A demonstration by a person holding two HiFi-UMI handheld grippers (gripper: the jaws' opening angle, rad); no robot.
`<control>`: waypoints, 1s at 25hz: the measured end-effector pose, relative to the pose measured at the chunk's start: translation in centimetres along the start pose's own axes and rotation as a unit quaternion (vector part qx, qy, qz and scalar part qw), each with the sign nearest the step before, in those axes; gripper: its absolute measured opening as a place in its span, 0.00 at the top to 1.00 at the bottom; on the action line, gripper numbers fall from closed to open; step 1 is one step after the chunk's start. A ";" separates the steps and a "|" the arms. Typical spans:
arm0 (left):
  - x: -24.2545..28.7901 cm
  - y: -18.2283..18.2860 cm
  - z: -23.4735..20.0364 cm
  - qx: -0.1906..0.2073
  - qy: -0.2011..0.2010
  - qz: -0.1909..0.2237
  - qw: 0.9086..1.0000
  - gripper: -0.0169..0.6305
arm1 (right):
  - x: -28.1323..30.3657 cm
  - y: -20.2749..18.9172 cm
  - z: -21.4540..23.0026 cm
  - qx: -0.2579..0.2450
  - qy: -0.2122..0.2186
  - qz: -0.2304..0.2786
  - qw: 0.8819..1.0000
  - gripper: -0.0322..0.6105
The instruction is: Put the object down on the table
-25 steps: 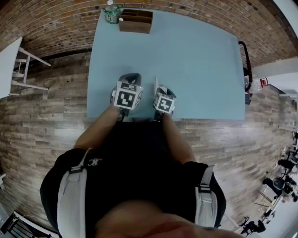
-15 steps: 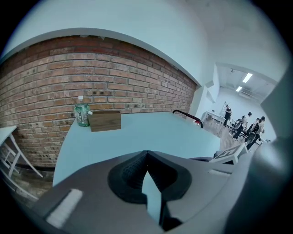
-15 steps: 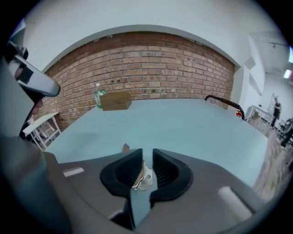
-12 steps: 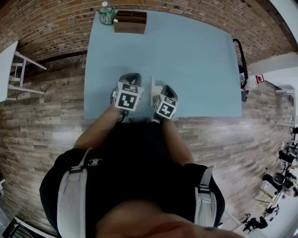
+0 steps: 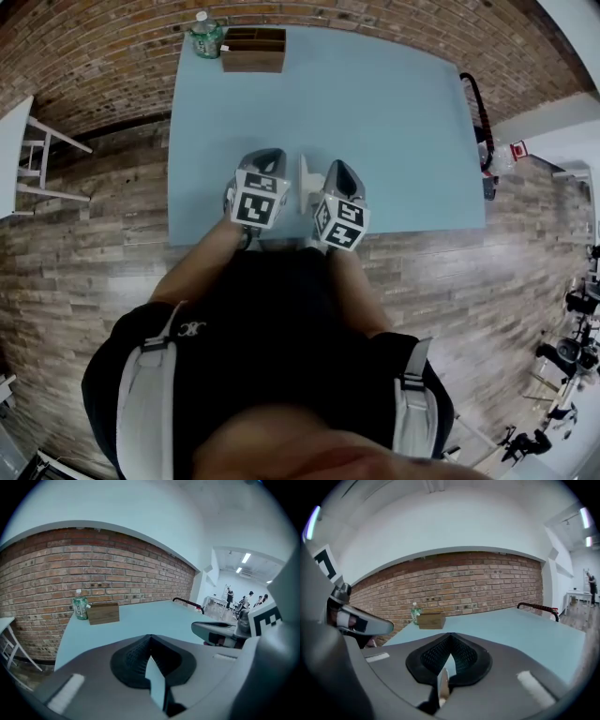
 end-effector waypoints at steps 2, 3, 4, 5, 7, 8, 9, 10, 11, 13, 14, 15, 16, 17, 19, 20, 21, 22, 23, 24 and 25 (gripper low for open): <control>-0.1 0.2 0.1 -0.004 0.002 0.006 1.000 0.98 | -0.3 1.2 -0.1 0.009 0.003 0.013 1.000 0.93; -0.2 0.4 0.1 -0.005 0.003 0.011 1.000 0.98 | -0.4 1.8 -0.1 0.011 0.004 0.020 1.000 0.93; -0.3 0.7 0.1 -0.005 0.003 0.015 1.000 0.98 | -0.6 2.4 -0.1 0.011 0.004 0.026 1.000 0.93; -0.4 0.9 0.1 -0.005 0.003 0.019 1.000 0.98 | -0.7 2.9 -0.1 0.011 0.003 0.031 0.999 0.93; -0.5 1.3 0.0 -0.007 0.004 0.027 1.000 0.98 | -0.7 3.4 0.0 0.010 0.004 0.035 0.999 0.93; -0.6 1.5 0.0 -0.008 0.004 0.031 0.999 0.98 | -0.7 3.3 0.0 0.012 0.005 0.034 0.999 0.93; -0.7 1.6 0.0 -0.009 0.004 0.034 0.999 0.98 | -0.7 3.2 0.0 0.015 0.005 0.032 0.999 0.93; -0.7 1.6 0.1 -0.010 0.004 0.036 0.999 0.98 | -0.8 2.9 0.0 0.019 0.005 0.028 0.999 0.93; -0.8 1.7 0.1 -0.010 0.003 0.037 0.999 0.98 | -0.8 2.6 -0.1 0.022 0.005 0.025 0.999 0.93; -0.9 1.6 0.0 -0.011 0.003 0.037 0.999 0.98 | -0.9 2.0 -0.1 0.024 0.004 0.019 1.000 0.93; -1.0 1.6 0.0 -0.011 0.003 0.036 0.999 0.98 | -0.9 1.8 -0.1 0.025 0.004 0.016 1.000 0.93; -1.0 1.5 0.0 -0.011 0.003 0.035 0.999 0.98 | -0.9 1.7 0.0 0.028 0.004 0.014 1.000 0.93; -1.1 1.4 0.0 -0.011 0.002 0.034 0.999 0.98 | -0.9 1.6 0.0 0.030 0.003 0.013 0.999 0.93; -1.1 1.3 0.0 -0.011 0.002 0.032 0.999 0.98 | -1.0 1.5 0.0 0.032 0.003 0.012 0.999 0.93; -1.2 1.1 0.0 -0.011 0.002 0.029 1.000 0.98 | -1.0 1.5 -0.1 0.033 0.003 0.012 0.999 0.93; -1.1 0.9 0.0 -0.011 0.001 0.026 1.000 0.98 | -1.1 1.4 -0.1 0.033 0.004 0.012 0.999 0.93; -1.1 0.7 -0.1 -0.011 0.001 0.024 1.000 0.98 | -1.1 1.3 -0.1 0.033 0.004 0.011 0.999 0.93; -1.1 0.5 -0.1 -0.012 0.000 0.022 1.000 0.98 | -1.1 1.3 -0.1 0.033 0.004 0.009 0.999 0.93; -1.1 0.4 -0.1 -0.013 0.000 0.022 1.000 0.98 | -1.1 1.2 -0.2 0.032 0.004 0.008 0.999 0.93; -1.1 0.4 -0.2 -0.014 0.001 0.022 1.000 0.98 | -1.1 1.1 -0.1 0.032 0.004 0.006 0.999 0.93; -1.2 0.4 -0.2 -0.014 0.001 0.021 1.000 0.98 | -1.1 1.1 -0.1 0.032 0.004 0.005 0.999 0.93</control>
Point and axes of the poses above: the fingertips, and each gripper's own axes: x forward along the fingers, z to its right, y out of its top, the point moved 2 cm from there along -x, backward along the fingers, and after that the axes turned 10 degrees about z, right-handed, at the moved point
